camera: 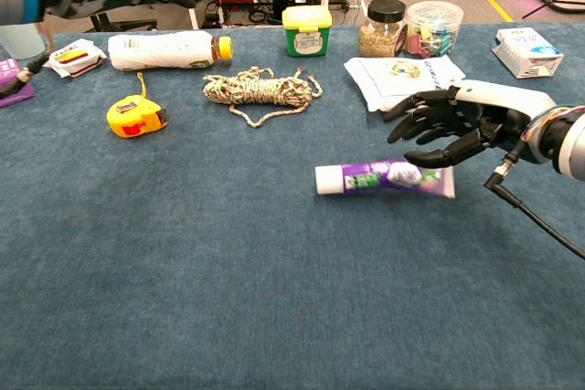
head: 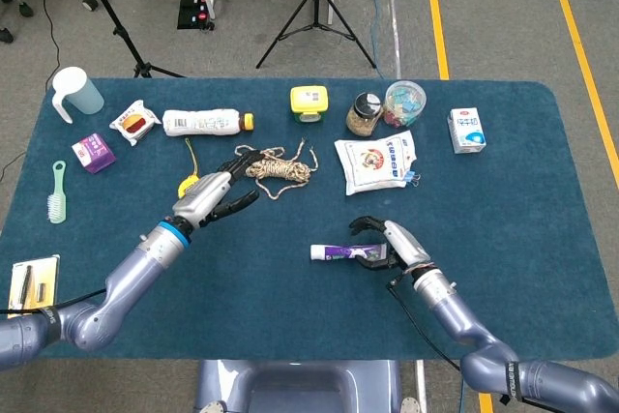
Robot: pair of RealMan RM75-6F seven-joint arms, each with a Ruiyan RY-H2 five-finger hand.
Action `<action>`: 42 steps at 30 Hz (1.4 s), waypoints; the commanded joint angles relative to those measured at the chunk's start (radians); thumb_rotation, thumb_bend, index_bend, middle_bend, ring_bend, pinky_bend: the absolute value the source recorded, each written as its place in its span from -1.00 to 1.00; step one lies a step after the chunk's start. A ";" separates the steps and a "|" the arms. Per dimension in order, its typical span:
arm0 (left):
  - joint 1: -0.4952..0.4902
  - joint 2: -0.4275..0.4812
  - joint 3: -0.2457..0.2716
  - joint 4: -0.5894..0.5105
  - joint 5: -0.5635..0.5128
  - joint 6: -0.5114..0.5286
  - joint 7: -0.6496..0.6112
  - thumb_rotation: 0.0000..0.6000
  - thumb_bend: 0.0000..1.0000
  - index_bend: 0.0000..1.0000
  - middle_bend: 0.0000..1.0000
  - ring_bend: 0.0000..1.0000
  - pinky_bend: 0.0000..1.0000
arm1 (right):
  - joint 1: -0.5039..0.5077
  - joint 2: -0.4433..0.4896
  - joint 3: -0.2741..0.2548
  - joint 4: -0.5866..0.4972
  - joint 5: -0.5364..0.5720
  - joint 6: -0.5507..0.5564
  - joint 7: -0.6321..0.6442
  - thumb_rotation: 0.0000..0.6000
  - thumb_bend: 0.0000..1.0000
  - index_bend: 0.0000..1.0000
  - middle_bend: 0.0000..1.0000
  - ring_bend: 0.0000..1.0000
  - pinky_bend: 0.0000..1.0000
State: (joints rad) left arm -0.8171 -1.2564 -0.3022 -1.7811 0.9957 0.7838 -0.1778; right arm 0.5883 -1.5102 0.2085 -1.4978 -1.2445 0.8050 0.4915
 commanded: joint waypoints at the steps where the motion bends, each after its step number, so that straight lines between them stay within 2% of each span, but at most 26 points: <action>1: 0.022 0.028 0.020 -0.006 0.028 0.007 0.001 -1.00 -0.87 -1.00 -1.00 -1.00 -1.00 | 0.012 -0.001 -0.011 0.010 -0.011 0.008 -0.049 1.00 0.05 -0.93 -0.82 -0.96 -1.00; 4: 0.035 0.048 0.032 -0.005 0.049 0.010 -0.001 -1.00 -0.87 -1.00 -1.00 -1.00 -1.00 | 0.011 0.009 -0.010 0.003 -0.011 0.028 -0.084 1.00 0.05 -0.98 -0.88 -0.99 -1.00; 7: 0.050 0.073 0.049 -0.008 0.066 0.020 0.011 -1.00 -0.87 -1.00 -1.00 -1.00 -1.00 | 0.001 0.029 -0.002 -0.013 -0.012 0.058 -0.096 1.00 0.05 -0.91 -0.87 -0.99 -1.00; 10: 0.063 0.102 0.073 -0.017 0.069 0.036 0.056 -1.00 -0.87 -1.00 -1.00 -1.00 -1.00 | -0.019 0.044 0.010 -0.024 -0.010 0.110 -0.108 1.00 0.05 -0.70 -0.74 -0.92 -1.00; 14: 0.084 0.135 0.111 -0.041 0.041 0.096 0.175 -0.98 -0.84 -1.00 -1.00 -1.00 -1.00 | -0.051 0.054 0.025 -0.019 -0.018 0.203 -0.139 1.00 0.06 -0.29 -0.48 -0.65 -0.89; 15: 0.090 0.142 0.120 -0.049 0.034 0.112 0.204 -0.93 -0.84 -1.00 -1.00 -1.00 -1.00 | -0.058 0.058 0.026 -0.015 -0.023 0.223 -0.145 1.00 0.06 -0.22 -0.42 -0.58 -0.84; 17: 0.106 0.152 0.135 -0.064 0.025 0.148 0.246 -0.60 -0.84 -0.98 -1.00 -1.00 -1.00 | -0.074 0.063 0.030 -0.001 -0.032 0.266 -0.159 1.00 0.06 -0.05 -0.29 -0.41 -0.70; 19: 0.137 0.163 0.153 -0.071 0.025 0.199 0.275 -0.36 -0.84 -0.89 -1.00 -1.00 -1.00 | -0.093 0.074 0.031 0.023 -0.045 0.316 -0.184 1.00 0.06 0.12 -0.16 -0.28 -0.56; 20: 0.155 0.168 0.167 -0.074 0.034 0.228 0.296 -0.32 -0.84 -0.84 -1.00 -1.00 -0.99 | -0.104 0.083 0.028 0.029 -0.053 0.338 -0.192 1.00 0.06 0.17 -0.12 -0.22 -0.50; 22: 0.179 0.173 0.184 -0.072 0.052 0.270 0.329 -0.24 -0.83 -0.74 -0.98 -1.00 -0.95 | -0.118 0.095 0.023 0.045 -0.065 0.366 -0.215 1.00 0.06 0.21 -0.04 -0.12 -0.41; 25: 0.231 0.175 0.212 -0.065 0.094 0.355 0.364 -0.18 -0.83 -0.72 -0.97 -1.00 -0.92 | -0.145 0.109 0.009 0.079 -0.083 0.419 -0.261 1.00 0.06 0.26 0.02 -0.04 -0.33; 31: 0.335 0.169 0.257 -0.041 0.180 0.476 0.337 -0.18 -0.83 -0.74 -0.97 -1.00 -0.92 | -0.192 0.119 -0.014 0.125 -0.102 0.493 -0.328 1.00 0.06 0.28 0.06 -0.01 -0.29; 38: 0.443 0.151 0.310 0.003 0.286 0.590 0.310 -0.18 -0.83 -0.79 -0.97 -1.00 -0.92 | -0.251 0.145 -0.038 0.122 -0.107 0.547 -0.354 1.00 0.06 0.27 0.06 -0.01 -0.28; 42: 0.489 0.142 0.319 0.022 0.334 0.650 0.298 -0.18 -0.83 -0.80 -0.97 -1.00 -0.92 | -0.282 0.154 -0.050 0.114 -0.109 0.576 -0.360 1.00 0.06 0.27 0.06 -0.01 -0.28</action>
State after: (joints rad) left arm -0.3466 -1.1072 0.0079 -1.7722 1.3101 1.4095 0.1293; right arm 0.3133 -1.3609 0.1634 -1.3797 -1.3520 1.3736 0.1345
